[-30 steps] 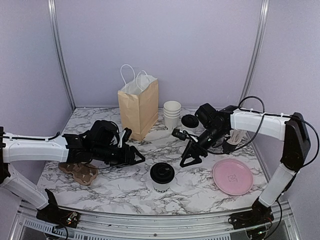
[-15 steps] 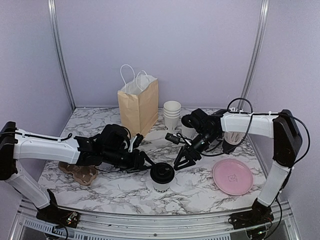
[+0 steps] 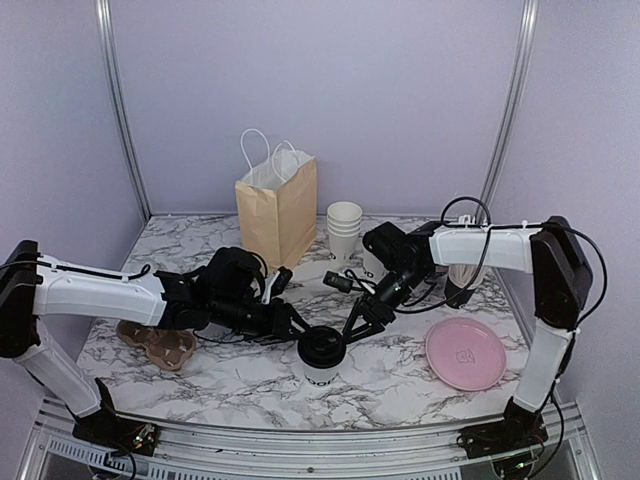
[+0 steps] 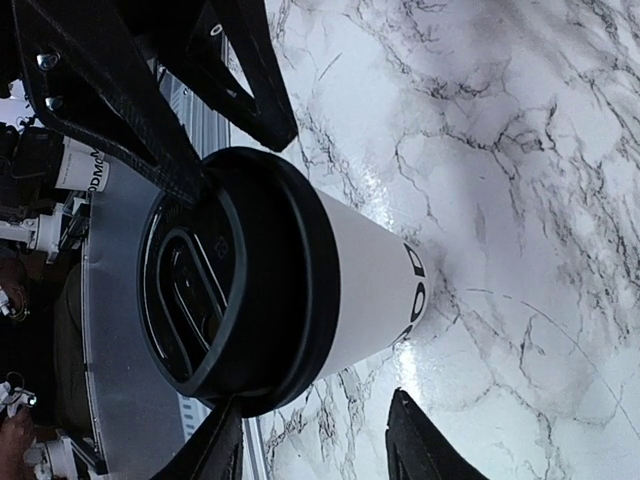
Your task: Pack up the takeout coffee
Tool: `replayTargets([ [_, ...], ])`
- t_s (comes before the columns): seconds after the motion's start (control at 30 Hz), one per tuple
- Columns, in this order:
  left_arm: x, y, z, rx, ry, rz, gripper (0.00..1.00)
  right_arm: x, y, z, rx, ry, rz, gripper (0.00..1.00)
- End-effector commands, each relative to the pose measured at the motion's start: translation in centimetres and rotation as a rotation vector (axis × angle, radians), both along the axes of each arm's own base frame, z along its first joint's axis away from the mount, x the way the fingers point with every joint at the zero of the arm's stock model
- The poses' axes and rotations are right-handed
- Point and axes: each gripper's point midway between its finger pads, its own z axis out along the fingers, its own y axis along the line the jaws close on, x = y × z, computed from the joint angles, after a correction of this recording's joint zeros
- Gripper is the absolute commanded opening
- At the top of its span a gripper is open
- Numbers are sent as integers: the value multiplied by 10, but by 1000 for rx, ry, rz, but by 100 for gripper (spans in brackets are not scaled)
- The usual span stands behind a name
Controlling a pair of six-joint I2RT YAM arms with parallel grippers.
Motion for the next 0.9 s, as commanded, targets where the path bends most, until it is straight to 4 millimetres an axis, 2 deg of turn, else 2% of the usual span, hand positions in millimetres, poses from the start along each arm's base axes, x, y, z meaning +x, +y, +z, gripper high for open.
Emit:
replayTargets([
  [0.0, -2, 9, -29, 99, 22, 7, 34, -2, 8, -10, -33, -4, 22, 46],
  [0.13, -3, 25, -53, 188, 37, 37, 30, 1, 3, -36, -130, -1, 2, 45],
  [0.27, -1, 64, -93, 401, 26, 109, 26, 11, -10, -67, -260, -28, -48, 43],
  [0.33, -6, 78, -109, 461, 42, 113, 25, 13, -11, -70, -271, -36, -51, 42],
  [0.37, -9, 78, -110, 462, 47, 109, 25, 14, -11, -67, -265, -43, -51, 42],
  [0.43, -9, 68, -100, 436, 17, 87, 25, 16, -6, -57, -234, -58, -41, 41],
  [0.67, 7, 10, -13, 252, -189, 35, 31, 9, 13, 7, -26, -73, 29, 42],
  [0.77, 14, 1, 21, 187, -254, 54, 40, 6, 12, 25, 9, -102, 38, 45],
  [0.87, 19, 6, 43, 155, -308, 93, 48, 1, 10, 35, 33, -117, 46, 49],
])
